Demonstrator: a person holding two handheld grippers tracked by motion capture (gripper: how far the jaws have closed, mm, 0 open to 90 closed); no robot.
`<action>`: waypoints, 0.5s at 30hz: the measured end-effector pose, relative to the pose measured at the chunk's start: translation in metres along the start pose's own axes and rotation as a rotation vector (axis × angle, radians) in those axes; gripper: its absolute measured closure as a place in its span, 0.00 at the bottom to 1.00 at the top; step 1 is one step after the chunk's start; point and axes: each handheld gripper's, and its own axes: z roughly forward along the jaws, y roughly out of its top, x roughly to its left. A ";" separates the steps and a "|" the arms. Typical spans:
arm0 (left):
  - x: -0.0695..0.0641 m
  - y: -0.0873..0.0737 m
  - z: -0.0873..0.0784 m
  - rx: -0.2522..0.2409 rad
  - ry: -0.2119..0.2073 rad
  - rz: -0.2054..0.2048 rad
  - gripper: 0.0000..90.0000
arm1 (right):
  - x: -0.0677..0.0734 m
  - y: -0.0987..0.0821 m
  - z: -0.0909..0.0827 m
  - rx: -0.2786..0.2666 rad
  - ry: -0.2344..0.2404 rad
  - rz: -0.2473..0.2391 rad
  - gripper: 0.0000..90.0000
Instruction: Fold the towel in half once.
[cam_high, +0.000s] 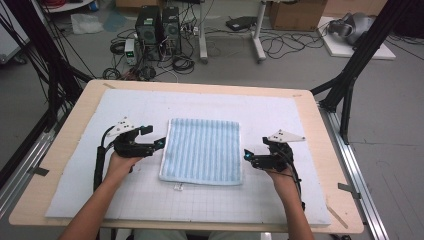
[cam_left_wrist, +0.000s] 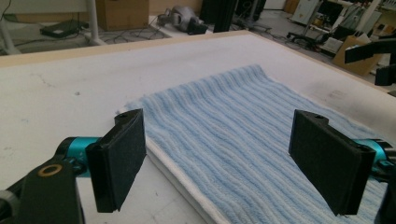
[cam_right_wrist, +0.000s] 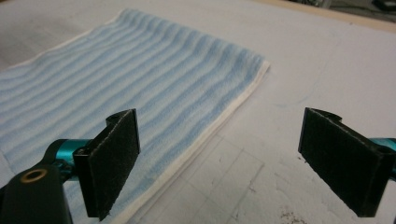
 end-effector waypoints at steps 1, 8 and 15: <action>0.000 0.001 -0.001 -0.016 -0.009 0.003 0.22 | 0.000 0.001 -0.001 -0.011 -0.006 -0.012 0.13; 0.002 -0.001 -0.007 -0.024 -0.005 0.018 0.25 | -0.003 0.001 -0.002 -0.012 -0.015 -0.003 0.12; 0.001 0.001 -0.012 -0.040 -0.004 -0.024 0.20 | -0.002 0.003 -0.004 -0.021 -0.003 -0.003 0.12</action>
